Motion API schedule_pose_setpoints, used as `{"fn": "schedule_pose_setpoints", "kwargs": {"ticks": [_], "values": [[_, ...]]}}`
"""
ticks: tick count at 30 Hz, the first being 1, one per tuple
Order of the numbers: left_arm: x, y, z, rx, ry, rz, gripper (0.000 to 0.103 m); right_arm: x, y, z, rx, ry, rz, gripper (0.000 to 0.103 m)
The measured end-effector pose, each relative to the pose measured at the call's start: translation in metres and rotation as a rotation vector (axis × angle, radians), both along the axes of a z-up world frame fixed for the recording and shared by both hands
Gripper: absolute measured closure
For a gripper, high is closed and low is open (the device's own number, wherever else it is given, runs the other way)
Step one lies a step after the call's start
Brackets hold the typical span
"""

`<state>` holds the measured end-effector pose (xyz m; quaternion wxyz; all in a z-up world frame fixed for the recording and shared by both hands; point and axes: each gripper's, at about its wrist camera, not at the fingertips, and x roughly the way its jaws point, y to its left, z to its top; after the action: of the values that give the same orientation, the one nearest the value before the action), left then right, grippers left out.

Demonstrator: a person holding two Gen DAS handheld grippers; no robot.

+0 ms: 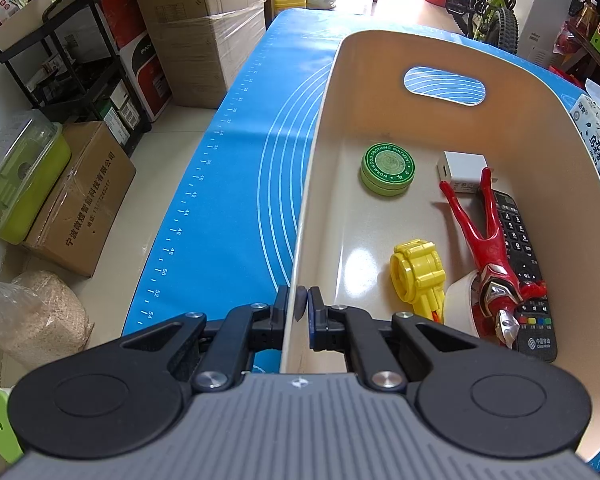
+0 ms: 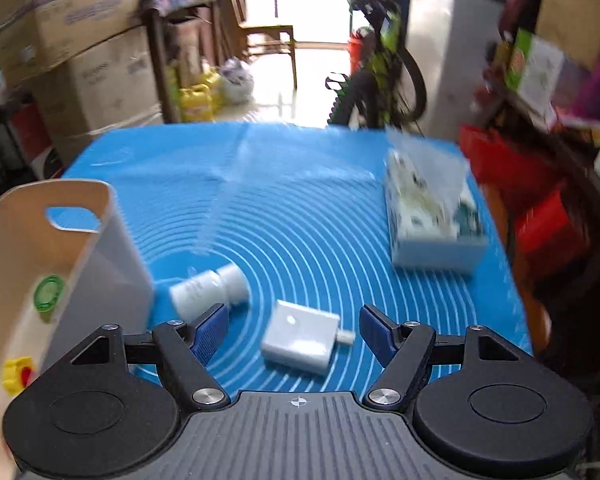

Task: Organize rigid objects
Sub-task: 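Move the right tool to the white charger block and grasp it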

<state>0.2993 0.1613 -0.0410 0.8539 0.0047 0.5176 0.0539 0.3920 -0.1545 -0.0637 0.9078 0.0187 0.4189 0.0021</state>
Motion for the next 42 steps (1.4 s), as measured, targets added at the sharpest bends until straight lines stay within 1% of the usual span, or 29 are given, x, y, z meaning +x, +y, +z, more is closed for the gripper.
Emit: {"fn": "schedule_pose_setpoints", "kwargs": {"ticks": [5,12,13,14,16,18,20,22,23,26,27,28,30,36,42], "values": [[0.0,-0.001,0.0,0.007,0.0,0.0,0.092,0.007,0.0,-0.03,0.014,0.04,-0.038,0.026],[0.0,-0.001,-0.001,0.016,0.002,-0.002,0.092,0.018,0.004,-0.057,0.013,0.081,-0.078,0.024],[0.0,-0.001,-0.001,0.017,0.002,-0.002,0.092,0.019,0.003,-0.059,0.018,0.078,-0.088,0.024],[0.0,-0.001,-0.001,0.018,0.002,-0.002,0.092,0.019,0.003,-0.059,0.029,0.061,-0.09,0.021],[0.0,-0.001,-0.001,0.021,0.002,-0.003,0.092,0.022,0.004,-0.062,0.028,0.053,-0.102,0.018],[0.0,-0.001,-0.001,0.022,0.002,-0.003,0.092,0.023,0.006,-0.063,0.033,0.037,-0.116,0.018],[0.0,-0.001,-0.001,0.022,0.002,-0.003,0.092,0.02,0.008,-0.064,0.033,0.016,-0.132,0.022],[0.0,-0.001,-0.001,0.022,0.002,-0.004,0.092,0.017,0.009,-0.064,-0.004,-0.004,-0.132,0.03],[0.0,-0.001,-0.001,0.022,0.002,-0.004,0.092,0.016,0.008,-0.065,-0.005,-0.011,-0.123,0.033],[0.0,-0.001,-0.001,0.021,0.002,-0.004,0.092,0.012,0.005,-0.064,0.006,-0.02,-0.121,0.035],[0.0,-0.002,-0.001,0.021,0.002,-0.003,0.092,0.01,0.005,-0.063,0.012,-0.027,-0.117,0.046],[0.0,-0.002,-0.001,0.021,0.002,-0.002,0.092,0.009,0.007,-0.061,-0.005,-0.034,-0.118,0.048],[0.0,-0.002,-0.001,0.021,0.002,-0.003,0.092,0.009,0.005,-0.062,-0.004,-0.023,-0.116,0.048],[0.0,-0.002,-0.001,0.021,0.002,-0.002,0.092,0.002,0.002,-0.061,-0.024,-0.044,-0.127,0.048],[0.0,-0.002,-0.001,0.021,0.002,-0.002,0.092,-0.005,-0.004,-0.048,0.009,-0.077,-0.135,0.048]]}}
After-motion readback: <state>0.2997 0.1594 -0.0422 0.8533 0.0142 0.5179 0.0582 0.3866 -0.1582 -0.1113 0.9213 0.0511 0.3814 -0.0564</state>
